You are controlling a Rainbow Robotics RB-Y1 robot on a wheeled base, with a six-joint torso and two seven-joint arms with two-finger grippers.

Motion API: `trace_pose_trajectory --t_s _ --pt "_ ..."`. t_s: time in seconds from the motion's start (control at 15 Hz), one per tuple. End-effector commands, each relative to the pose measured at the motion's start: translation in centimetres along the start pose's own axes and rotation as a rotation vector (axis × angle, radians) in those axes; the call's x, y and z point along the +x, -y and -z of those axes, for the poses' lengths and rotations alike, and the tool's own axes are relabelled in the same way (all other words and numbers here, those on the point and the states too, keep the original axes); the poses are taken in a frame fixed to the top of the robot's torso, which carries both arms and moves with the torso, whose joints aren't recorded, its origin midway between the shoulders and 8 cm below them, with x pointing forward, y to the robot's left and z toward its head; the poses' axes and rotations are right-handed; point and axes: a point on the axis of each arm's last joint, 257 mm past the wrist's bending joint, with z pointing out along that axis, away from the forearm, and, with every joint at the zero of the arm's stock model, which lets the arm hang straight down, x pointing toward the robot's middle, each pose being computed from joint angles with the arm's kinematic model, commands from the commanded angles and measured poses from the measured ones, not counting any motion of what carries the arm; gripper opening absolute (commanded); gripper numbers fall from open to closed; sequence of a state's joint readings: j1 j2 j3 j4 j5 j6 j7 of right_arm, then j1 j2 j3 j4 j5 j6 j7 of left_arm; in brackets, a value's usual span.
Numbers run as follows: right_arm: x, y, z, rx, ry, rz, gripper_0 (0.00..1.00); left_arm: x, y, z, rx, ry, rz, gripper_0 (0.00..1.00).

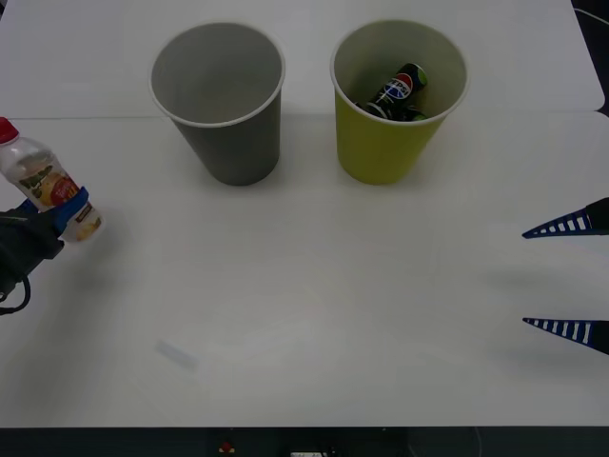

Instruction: Put the can into the green bin and the plastic bottle into the gray bin

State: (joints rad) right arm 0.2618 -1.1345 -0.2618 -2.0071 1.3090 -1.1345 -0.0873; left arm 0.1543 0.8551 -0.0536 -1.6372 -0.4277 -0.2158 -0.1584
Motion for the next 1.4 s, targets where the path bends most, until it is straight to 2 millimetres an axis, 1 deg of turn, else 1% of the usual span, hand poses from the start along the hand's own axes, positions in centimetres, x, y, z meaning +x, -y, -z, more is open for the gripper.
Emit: trace_pose_trajectory --t_s 0.07,0.33,0.47,0.53,0.6,0.8,0.93,1.07,1.2,1.4 --pt "0.0 0.0 0.0 0.000 0.000 0.000 1.00 -1.1 1.5 0.7 -0.002 -0.009 0.056 0.00" --pt "0.0 0.0 0.0 0.000 0.000 0.000 1.00 -2.3 2.1 1.4 0.020 -0.026 0.125 0.00" --pt "0.0 0.0 0.0 0.000 0.000 0.000 1.00 -3.3 1.9 2.2 0.025 -0.031 0.146 0.00" --pt "0.0 0.0 0.0 0.000 0.000 0.000 1.00 -3.7 2.2 2.6 0.044 -0.041 0.170 0.00" --pt "0.0 0.0 0.0 0.000 0.000 0.000 1.00 -4.4 2.4 3.1 0.073 -0.055 0.206 0.00" --pt "0.0 0.0 0.0 0.000 0.000 0.000 1.00 -6.2 2.8 4.7 0.132 -0.119 0.244 0.00" --pt "0.0 0.0 0.0 0.000 0.000 0.000 1.00 -7.8 3.4 5.6 0.151 -0.164 0.255 0.00" --pt "0.0 0.0 0.0 0.000 0.000 0.000 1.00 -9.0 4.7 5.9 0.154 -0.203 0.254 0.00" --pt "0.0 0.0 0.0 0.000 0.000 0.000 1.00 -10.1 5.7 5.8 0.152 -0.225 0.238 0.00" --pt "0.0 0.0 0.0 0.000 0.000 0.000 1.00 -11.3 6.0 5.6 0.151 -0.287 0.109 0.00"
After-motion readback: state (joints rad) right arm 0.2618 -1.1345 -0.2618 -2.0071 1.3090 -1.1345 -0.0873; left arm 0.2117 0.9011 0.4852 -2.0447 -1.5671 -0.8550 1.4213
